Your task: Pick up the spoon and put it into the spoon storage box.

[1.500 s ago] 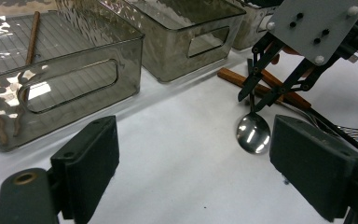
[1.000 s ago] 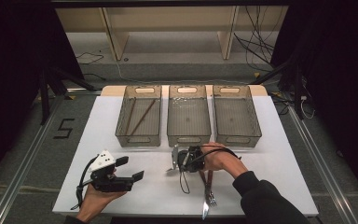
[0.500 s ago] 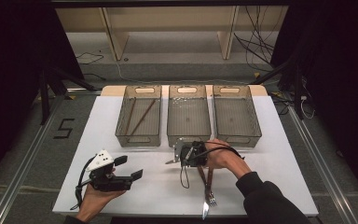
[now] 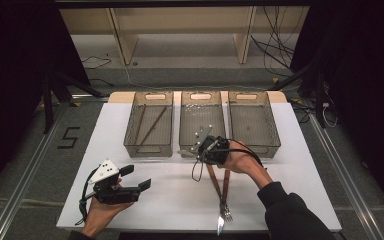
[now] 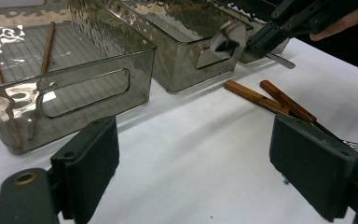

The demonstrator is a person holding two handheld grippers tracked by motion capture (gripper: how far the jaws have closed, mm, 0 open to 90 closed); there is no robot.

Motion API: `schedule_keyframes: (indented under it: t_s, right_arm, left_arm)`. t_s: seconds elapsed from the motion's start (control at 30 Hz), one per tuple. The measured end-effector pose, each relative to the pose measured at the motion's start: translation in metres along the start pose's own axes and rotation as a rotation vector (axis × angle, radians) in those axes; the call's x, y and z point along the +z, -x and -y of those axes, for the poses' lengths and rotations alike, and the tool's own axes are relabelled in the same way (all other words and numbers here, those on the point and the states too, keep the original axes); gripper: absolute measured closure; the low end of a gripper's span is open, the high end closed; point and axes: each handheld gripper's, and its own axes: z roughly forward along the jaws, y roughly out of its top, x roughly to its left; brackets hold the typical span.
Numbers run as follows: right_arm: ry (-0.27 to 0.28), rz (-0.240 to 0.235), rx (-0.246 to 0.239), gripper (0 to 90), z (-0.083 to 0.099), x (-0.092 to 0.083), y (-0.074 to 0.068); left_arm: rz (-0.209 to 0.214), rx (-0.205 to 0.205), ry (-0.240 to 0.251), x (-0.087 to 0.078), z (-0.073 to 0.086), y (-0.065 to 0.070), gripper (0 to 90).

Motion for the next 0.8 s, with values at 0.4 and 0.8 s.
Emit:
schedule_keyframes:
  t_s: [0.4, 0.8]
  right_arm:
    - [0.099, 0.018, 0.22, 90.0, -0.006, -0.017, 0.023]
    - [0.196, 0.022, 0.371, 90.0, -0.017, -0.03, 0.047]
  left_arm:
    - [-0.012, 0.001, 0.026, -0.003, 0.0, -0.001, 15.3]
    - [-0.022, 0.004, 0.039, -0.004, -0.001, -0.001, 15.4]
